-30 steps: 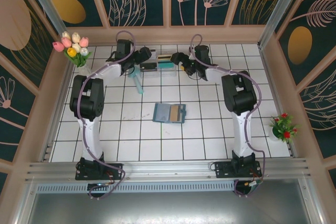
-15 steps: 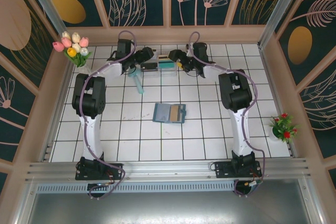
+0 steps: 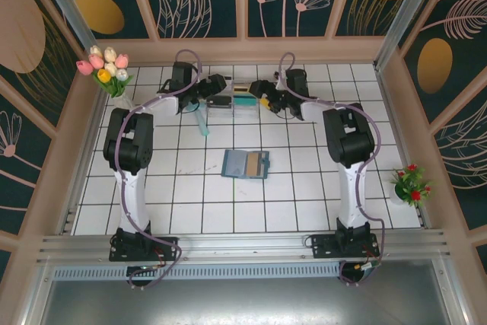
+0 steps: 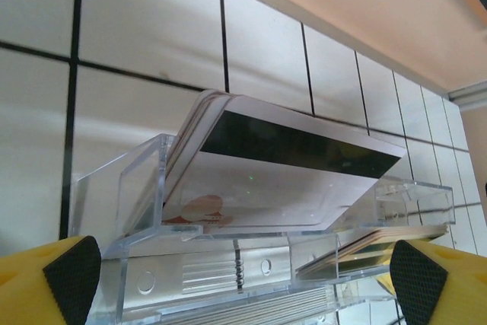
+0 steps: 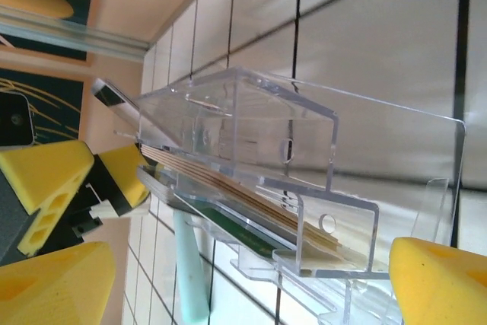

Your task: Take the credit cards out of the card holder

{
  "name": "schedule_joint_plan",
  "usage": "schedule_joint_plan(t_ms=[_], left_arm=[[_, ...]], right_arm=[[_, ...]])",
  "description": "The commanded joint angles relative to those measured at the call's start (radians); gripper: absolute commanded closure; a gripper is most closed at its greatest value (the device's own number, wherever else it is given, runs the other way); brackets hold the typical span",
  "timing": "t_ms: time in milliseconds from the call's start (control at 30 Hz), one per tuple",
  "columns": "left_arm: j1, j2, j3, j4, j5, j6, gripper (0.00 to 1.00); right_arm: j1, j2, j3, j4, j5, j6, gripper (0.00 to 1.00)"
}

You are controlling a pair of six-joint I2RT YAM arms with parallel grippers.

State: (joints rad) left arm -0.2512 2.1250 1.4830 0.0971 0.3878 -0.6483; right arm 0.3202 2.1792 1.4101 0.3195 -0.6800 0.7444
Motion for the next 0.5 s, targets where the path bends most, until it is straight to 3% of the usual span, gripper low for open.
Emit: schedule_joint_plan(t_ms=[0, 300, 467], left_arm=[[-0.067, -0.062, -0.073, 0.022, 0.11, -0.017, 0.02], [-0.084, -0.181, -0.219, 0.063, 0.105, -0.035, 0.02], [-0.083, -0.228, -0.218, -0.062, -0.059, 0.018, 0.01]], right_arm=[[0.025, -0.107, -0.077, 0.098, -0.09, 0.027, 0.07], [0.028, -0.233, -0.217, 0.082, -0.044, 0.004, 0.08], [0.007, -0.269, -0.206, -0.1, 0.099, -0.034, 0.08]])
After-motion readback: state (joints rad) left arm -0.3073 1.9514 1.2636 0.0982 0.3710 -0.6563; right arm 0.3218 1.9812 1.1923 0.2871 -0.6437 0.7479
